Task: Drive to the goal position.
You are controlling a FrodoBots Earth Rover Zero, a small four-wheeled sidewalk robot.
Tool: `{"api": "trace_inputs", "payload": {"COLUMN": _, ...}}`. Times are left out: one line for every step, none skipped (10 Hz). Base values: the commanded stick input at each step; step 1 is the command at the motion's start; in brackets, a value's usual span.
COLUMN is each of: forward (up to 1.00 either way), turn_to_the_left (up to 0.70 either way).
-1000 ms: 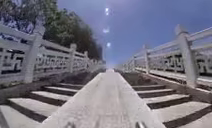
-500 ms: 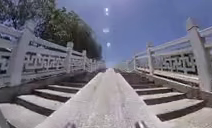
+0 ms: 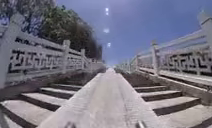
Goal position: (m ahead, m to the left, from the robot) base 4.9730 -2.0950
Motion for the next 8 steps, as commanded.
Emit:
{"api": "trace_inputs", "payload": {"forward": 0.7, "turn_to_the_left": 0.0}}
{"api": "trace_inputs", "payload": {"forward": 0.7, "turn_to_the_left": 0.0}}
{"api": "trace_inputs", "payload": {"forward": 0.7, "turn_to_the_left": 0.0}}
{"api": "trace_inputs", "payload": {"forward": 0.7, "turn_to_the_left": 0.0}}
{"api": "trace_inputs", "payload": {"forward": 0.7, "turn_to_the_left": 0.0}}
{"api": "trace_inputs", "payload": {"forward": 0.7, "turn_to_the_left": 0.0}}
{"api": "trace_inputs", "payload": {"forward": 0.7, "turn_to_the_left": 0.0}}
{"api": "trace_inputs", "payload": {"forward": 0.7, "turn_to_the_left": 0.0}}
